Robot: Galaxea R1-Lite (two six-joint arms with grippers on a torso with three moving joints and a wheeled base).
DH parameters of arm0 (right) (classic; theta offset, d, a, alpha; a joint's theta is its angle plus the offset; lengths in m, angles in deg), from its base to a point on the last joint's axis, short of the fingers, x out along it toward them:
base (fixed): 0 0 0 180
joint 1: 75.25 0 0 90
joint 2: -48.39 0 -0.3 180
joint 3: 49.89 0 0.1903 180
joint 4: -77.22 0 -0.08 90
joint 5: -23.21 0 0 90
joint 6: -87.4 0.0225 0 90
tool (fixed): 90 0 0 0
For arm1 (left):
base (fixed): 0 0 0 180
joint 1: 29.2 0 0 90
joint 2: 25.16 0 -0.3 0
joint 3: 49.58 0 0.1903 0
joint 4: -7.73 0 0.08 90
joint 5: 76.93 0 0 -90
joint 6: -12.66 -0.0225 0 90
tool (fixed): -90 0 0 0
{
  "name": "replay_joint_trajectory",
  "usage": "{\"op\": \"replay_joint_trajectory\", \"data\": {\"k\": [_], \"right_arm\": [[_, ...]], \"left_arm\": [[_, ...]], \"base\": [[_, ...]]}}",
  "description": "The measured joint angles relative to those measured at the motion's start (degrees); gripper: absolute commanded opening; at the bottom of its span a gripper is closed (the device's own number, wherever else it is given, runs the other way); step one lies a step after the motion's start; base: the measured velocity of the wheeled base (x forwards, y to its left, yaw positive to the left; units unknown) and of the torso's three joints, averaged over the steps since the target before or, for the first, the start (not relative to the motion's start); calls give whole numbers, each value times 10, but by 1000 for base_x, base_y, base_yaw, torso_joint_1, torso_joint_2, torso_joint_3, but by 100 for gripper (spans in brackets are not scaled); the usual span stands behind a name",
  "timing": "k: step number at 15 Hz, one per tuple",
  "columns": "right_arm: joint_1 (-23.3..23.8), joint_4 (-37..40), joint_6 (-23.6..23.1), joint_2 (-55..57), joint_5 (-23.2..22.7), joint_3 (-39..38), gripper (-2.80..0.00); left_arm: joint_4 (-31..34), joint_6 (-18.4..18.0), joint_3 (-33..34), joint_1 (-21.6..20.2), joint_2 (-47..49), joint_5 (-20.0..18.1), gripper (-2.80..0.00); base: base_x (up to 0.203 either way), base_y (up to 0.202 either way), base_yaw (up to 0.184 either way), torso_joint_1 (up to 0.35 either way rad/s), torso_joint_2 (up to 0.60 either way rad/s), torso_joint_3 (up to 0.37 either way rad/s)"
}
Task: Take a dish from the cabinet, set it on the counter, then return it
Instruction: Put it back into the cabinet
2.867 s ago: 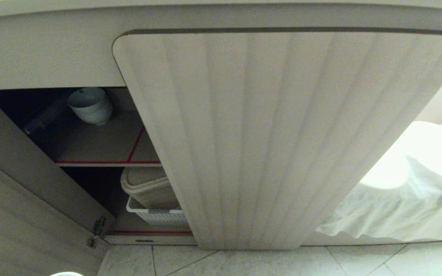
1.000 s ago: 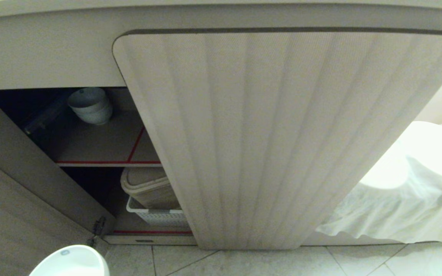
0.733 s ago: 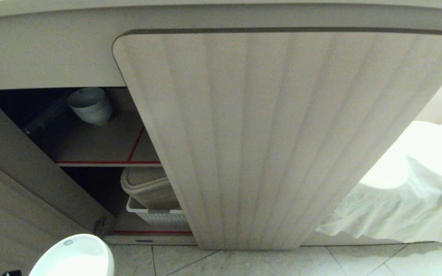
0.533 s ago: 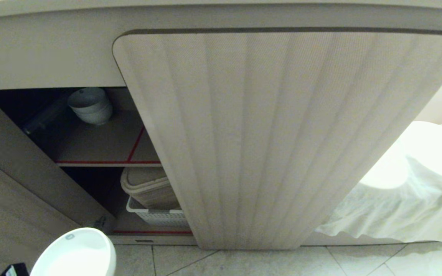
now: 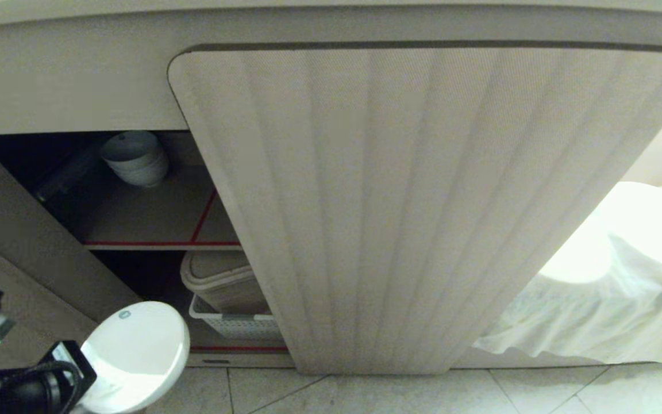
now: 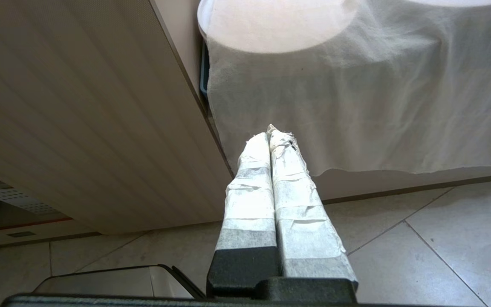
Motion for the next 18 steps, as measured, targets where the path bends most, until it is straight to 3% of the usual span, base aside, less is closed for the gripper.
{"op": "replay_joint_trajectory", "data": {"k": [6,18], "right_arm": [[0,0,-1,0,0,0,-280],[0,0,-1,0,0,0,-280]], "left_arm": [[-80,8,-14,-15,78,-2,-280],[-96,80,-108,-40,181,-4,-280]], "base": [[0,0,0,0,0,0],[0,0,0,0,0,0]]}}
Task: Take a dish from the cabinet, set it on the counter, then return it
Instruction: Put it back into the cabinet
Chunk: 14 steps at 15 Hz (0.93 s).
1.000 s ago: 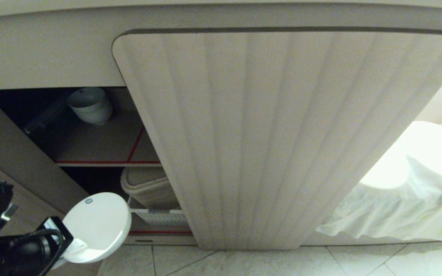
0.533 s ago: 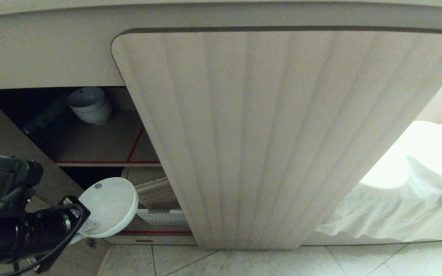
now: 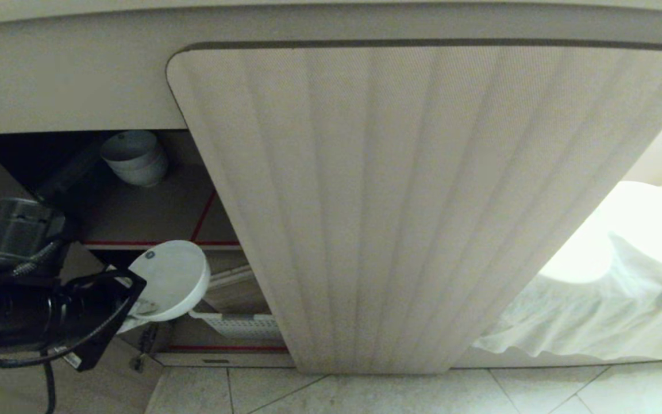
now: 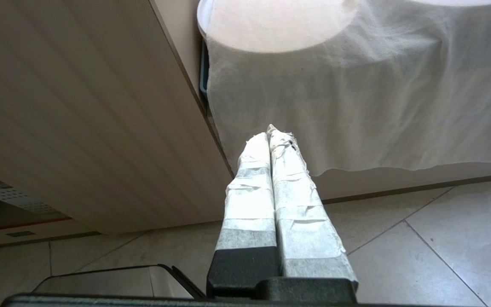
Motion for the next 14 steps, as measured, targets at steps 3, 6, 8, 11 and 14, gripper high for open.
{"op": "replay_joint_trajectory", "data": {"k": [3,6,8,11,14], "right_arm": [[0,0,0,0,0,0,-280],[0,0,0,0,0,0,-280],[0,0,0,0,0,0,-280],[0,0,0,0,0,0,-280],[0,0,0,0,0,0,-280]], "left_arm": [[0,16,-19,0,13,-1,-280],[-33,23,-23,-2,21,0,-280],[-46,28,-25,-3,27,1,-280],[-46,43,-34,-5,34,1,-280],[-46,46,-36,-5,43,4,-280]], "base": [[0,0,0,0,0,0],[0,0,0,0,0,0],[0,0,0,0,0,0],[0,0,0,0,0,0],[0,0,0,0,0,0]]}}
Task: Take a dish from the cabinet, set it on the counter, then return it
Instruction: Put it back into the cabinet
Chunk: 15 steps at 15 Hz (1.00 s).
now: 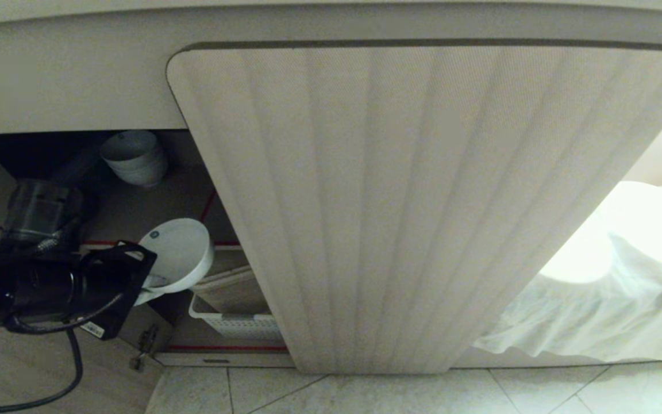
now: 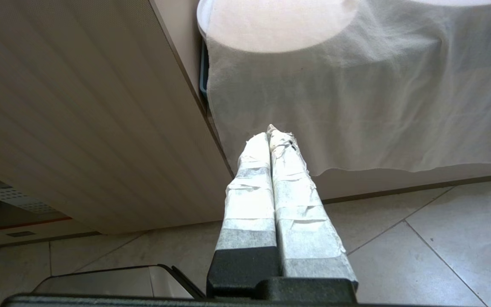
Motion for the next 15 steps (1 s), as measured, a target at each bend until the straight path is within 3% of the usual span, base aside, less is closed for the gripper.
{"op": "replay_joint_trajectory", "data": {"k": [15], "right_arm": [[0,0,0,0,0,0,-280]], "left_arm": [[33,-22,-74,2,69,1,-280]], "base": [[0,0,0,0,0,0]]}}
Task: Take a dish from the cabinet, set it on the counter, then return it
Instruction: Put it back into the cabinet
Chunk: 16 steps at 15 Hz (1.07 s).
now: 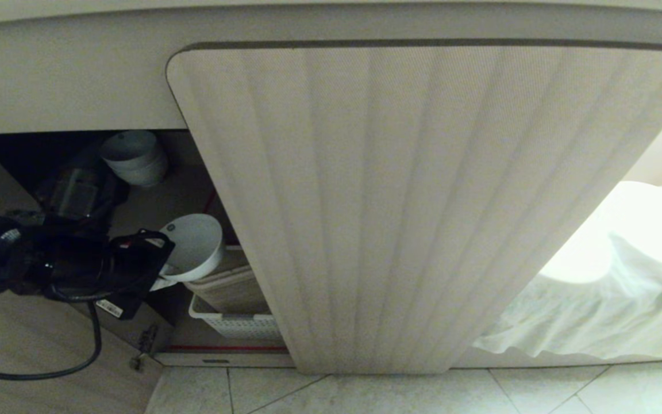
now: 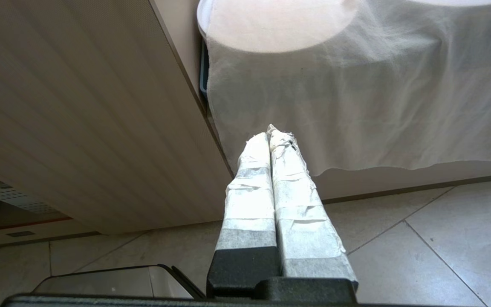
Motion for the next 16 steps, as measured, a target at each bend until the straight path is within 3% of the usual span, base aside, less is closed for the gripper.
{"op": "replay_joint_trajectory", "data": {"k": [5,9,16], "right_arm": [[0,0,0,0,0,0,-280],[0,0,0,0,0,0,-280],[0,0,0,0,0,0,-280]], "left_arm": [[6,-1,-30,0,24,0,-280],[62,-15,-97,2,51,0,-280],[65,-15,-133,1,93,-1,-280]], "base": [[0,0,0,0,0,0],[0,0,0,0,0,0],[0,0,0,0,0,0]]}}
